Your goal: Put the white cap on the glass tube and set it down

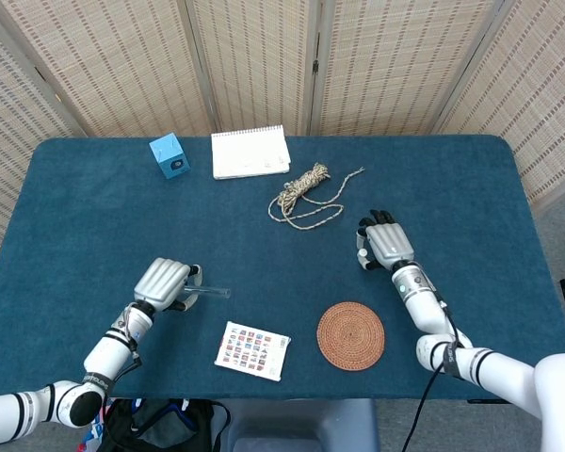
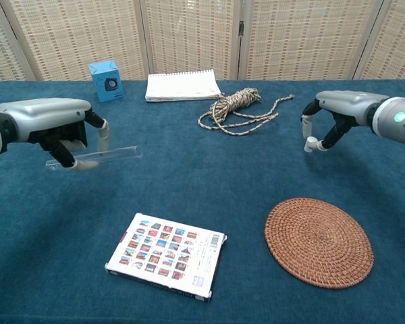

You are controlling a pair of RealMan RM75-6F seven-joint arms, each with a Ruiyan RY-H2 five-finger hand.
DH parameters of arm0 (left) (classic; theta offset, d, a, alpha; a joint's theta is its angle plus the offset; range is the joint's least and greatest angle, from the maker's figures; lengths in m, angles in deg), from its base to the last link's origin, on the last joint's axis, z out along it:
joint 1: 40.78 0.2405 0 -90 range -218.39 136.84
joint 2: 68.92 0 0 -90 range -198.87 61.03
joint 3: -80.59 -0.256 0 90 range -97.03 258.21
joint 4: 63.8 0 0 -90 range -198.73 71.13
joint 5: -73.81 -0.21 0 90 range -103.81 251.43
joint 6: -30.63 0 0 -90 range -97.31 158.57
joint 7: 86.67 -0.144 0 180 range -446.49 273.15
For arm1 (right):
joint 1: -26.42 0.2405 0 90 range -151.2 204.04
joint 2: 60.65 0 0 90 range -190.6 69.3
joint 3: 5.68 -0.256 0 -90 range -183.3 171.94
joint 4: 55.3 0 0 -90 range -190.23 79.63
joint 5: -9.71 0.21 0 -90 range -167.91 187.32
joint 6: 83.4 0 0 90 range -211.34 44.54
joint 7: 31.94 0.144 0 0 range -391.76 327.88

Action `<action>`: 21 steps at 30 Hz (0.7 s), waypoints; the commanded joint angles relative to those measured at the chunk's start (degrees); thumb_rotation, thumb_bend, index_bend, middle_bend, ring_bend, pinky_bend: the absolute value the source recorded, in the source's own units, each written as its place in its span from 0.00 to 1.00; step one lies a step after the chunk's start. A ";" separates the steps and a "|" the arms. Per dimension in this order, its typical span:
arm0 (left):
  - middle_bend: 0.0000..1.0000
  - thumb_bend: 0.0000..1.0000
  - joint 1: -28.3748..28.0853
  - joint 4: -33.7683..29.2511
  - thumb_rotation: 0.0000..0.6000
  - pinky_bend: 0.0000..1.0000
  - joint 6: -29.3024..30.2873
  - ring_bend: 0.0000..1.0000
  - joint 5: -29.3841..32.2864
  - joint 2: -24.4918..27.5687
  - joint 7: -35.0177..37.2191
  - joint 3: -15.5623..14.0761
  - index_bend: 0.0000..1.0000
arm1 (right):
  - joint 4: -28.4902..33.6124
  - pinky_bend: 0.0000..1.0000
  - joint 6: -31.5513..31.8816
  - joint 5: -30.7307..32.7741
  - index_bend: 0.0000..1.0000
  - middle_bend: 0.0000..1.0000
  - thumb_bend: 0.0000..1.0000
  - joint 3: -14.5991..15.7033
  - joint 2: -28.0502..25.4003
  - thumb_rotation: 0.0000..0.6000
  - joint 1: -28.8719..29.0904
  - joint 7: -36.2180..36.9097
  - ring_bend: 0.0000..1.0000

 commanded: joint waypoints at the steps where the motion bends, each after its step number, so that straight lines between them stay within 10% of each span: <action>1: 0.97 0.41 -0.59 -1.01 1.00 1.00 -1.31 0.99 1.31 1.17 2.04 1.44 0.55 | 7.71 0.00 3.18 -2.45 0.66 0.23 0.44 -1.25 -4.94 1.00 -1.08 1.18 0.00; 21: 0.97 0.41 -3.74 -6.05 1.00 1.00 -4.43 0.99 7.02 1.44 11.55 7.19 0.55 | 37.43 0.00 11.65 -13.61 0.74 0.29 0.44 -6.71 -18.74 1.00 -4.21 14.61 0.00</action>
